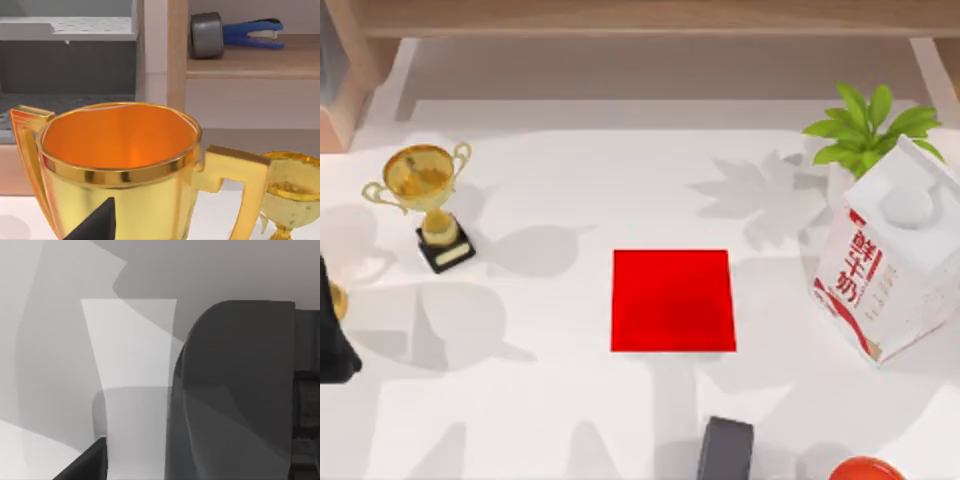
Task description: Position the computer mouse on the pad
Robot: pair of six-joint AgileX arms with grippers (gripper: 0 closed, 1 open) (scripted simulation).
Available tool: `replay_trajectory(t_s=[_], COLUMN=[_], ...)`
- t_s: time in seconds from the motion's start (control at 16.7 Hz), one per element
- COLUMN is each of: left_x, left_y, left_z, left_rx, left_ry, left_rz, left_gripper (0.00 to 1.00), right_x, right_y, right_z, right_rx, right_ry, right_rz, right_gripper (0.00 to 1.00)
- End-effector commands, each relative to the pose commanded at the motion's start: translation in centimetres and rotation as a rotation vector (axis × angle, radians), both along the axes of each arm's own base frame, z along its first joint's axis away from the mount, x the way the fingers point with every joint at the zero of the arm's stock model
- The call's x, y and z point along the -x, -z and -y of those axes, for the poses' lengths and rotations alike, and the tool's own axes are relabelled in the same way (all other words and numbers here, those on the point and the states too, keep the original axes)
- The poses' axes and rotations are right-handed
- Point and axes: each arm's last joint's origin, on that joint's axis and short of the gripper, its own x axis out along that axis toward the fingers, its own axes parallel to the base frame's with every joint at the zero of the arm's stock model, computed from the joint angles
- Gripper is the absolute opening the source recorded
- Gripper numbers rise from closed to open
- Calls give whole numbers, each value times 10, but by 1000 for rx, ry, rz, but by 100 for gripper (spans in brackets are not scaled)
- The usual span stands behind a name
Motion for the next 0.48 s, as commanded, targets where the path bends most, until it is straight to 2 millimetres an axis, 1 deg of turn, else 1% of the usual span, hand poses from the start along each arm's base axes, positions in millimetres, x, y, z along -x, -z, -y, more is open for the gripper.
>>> replay_trajectory(t_s=[0.36, 0.42, 0.48], left_x=[0, 0, 0], left_y=[0, 0, 0], left_z=[0, 0, 0], left_rx=[0, 0, 0], left_ry=[0, 0, 0], left_rz=[0, 0, 0], left_gripper=[100, 100, 100], right_x=[0, 4, 4], right_y=[0, -21, -21], right_z=[0, -4, -4], right_rx=[0, 15, 14], right_ry=[0, 19, 20], right_rz=[0, 8, 8], right_gripper=[0, 0, 0])
